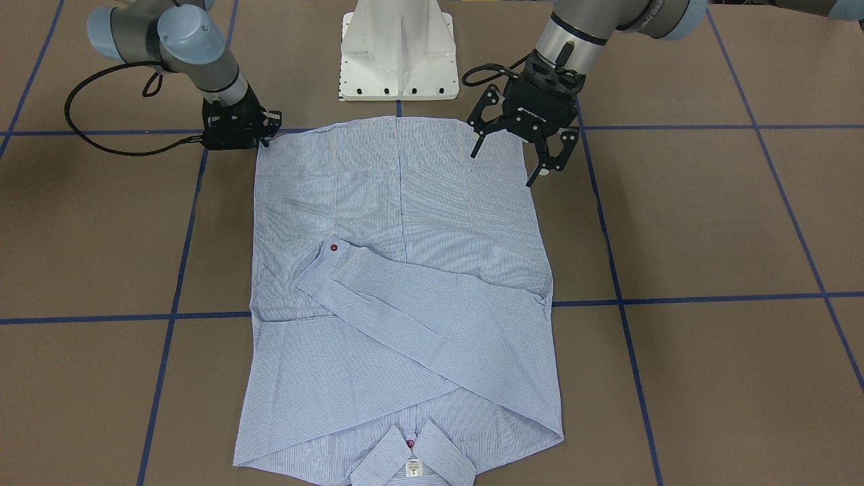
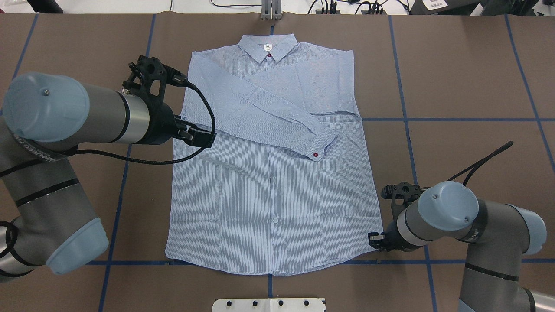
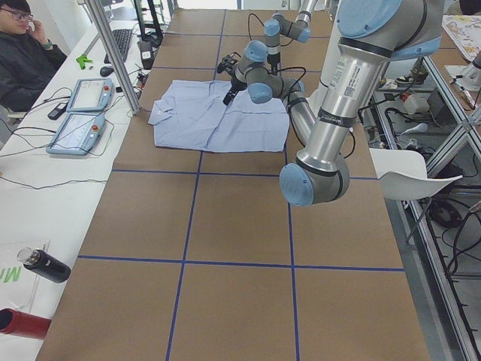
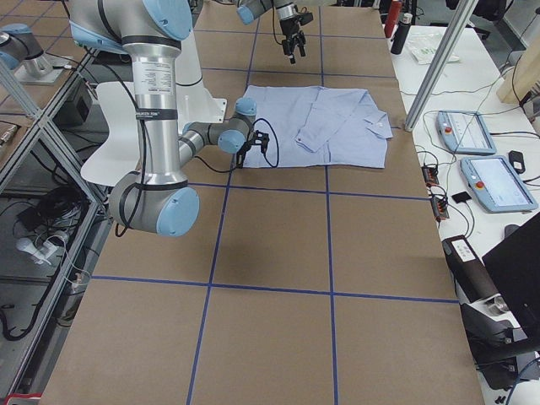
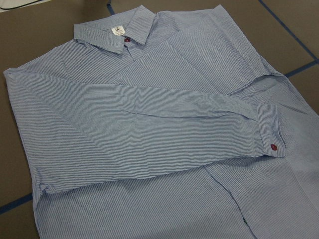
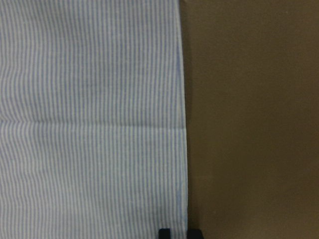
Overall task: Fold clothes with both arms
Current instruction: 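Grasp the hem corner nearest the robot with the right gripper, then lower the left gripper to the other hem corner nearest the robot and grasp it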
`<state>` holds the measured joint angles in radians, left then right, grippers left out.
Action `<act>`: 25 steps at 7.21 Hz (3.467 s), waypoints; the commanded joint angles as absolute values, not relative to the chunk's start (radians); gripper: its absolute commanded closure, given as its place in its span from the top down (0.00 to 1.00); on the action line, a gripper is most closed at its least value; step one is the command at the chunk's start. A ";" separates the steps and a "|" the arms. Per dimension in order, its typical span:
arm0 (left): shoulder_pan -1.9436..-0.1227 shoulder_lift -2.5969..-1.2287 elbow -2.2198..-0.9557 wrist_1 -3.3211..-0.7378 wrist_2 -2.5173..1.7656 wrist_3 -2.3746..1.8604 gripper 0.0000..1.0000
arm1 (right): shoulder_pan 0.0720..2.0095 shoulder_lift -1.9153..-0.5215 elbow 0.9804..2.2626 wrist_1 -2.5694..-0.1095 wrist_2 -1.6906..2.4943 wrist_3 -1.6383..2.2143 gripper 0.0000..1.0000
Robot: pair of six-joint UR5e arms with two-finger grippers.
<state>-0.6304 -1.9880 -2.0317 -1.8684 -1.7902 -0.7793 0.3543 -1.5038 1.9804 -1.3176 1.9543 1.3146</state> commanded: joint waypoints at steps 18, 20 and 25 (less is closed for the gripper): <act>-0.316 -1.752 -2.053 -1.782 -1.804 -1.481 0.83 | 0.408 -1.502 2.134 -1.381 1.983 1.315 0.00; -0.298 -1.750 -2.037 -1.779 -1.805 -1.500 0.78 | 0.413 -1.503 2.134 -1.382 1.983 1.313 0.00; -0.298 -1.747 -1.996 -1.773 -1.813 -1.505 0.75 | 0.411 -1.502 2.131 -1.382 1.986 1.313 0.00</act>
